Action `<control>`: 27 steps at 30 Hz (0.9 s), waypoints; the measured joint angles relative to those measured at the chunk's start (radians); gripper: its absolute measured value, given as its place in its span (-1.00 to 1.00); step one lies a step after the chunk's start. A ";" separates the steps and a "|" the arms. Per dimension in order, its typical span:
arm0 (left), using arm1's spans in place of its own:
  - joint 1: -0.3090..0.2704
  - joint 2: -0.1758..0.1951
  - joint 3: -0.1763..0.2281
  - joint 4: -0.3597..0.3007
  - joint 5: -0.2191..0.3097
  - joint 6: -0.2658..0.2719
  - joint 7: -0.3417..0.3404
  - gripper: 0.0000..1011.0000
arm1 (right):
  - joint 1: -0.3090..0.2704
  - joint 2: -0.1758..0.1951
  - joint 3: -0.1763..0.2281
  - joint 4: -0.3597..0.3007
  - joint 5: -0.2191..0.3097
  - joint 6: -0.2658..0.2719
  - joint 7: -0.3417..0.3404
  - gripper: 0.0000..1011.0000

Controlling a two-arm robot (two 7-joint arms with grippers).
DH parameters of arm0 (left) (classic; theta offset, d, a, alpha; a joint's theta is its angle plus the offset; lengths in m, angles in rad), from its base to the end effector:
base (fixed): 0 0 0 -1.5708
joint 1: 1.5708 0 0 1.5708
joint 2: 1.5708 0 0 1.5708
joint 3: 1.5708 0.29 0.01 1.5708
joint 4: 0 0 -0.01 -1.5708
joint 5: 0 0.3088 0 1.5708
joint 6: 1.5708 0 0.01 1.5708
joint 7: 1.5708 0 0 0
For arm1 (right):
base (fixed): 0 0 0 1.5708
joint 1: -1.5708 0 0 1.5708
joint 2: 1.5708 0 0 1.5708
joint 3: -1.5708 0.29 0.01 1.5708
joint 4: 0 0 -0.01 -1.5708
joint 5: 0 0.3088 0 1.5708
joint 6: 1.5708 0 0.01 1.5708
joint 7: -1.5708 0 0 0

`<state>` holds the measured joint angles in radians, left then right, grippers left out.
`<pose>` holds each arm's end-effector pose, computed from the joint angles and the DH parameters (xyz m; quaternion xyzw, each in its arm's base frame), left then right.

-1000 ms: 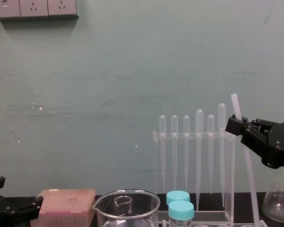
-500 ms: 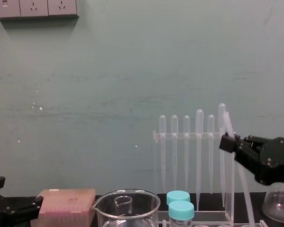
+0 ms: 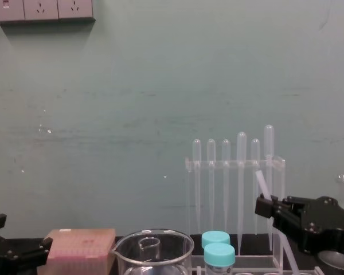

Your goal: Pick up the stirring rod with one hand, then place it down.

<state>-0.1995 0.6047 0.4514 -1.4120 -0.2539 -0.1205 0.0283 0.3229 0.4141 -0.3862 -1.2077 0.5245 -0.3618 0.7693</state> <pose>0.3581 0.0827 -0.3023 0.1415 -0.1325 0.5799 0.7913 0.4019 -0.0611 -0.3089 0.0558 -0.0794 -0.3059 0.9471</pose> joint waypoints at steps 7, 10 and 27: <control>0.000 0.000 0.000 0.000 0.000 0.000 0.000 0.98 | 0.006 0.000 -0.008 0.009 -0.012 0.015 -0.008 -0.87; 0.000 0.000 0.000 0.000 0.000 0.000 0.000 0.98 | 0.005 0.000 -0.007 0.009 -0.011 0.015 -0.008 -0.87; 0.000 0.000 0.000 0.000 0.000 0.000 0.000 0.98 | 0.004 0.001 -0.005 0.007 -0.008 0.011 -0.008 -0.66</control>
<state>-0.1995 0.6047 0.4514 -1.4120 -0.2539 -0.1205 0.0283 0.3265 0.4148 -0.3909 -1.2011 0.5169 -0.3511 0.7618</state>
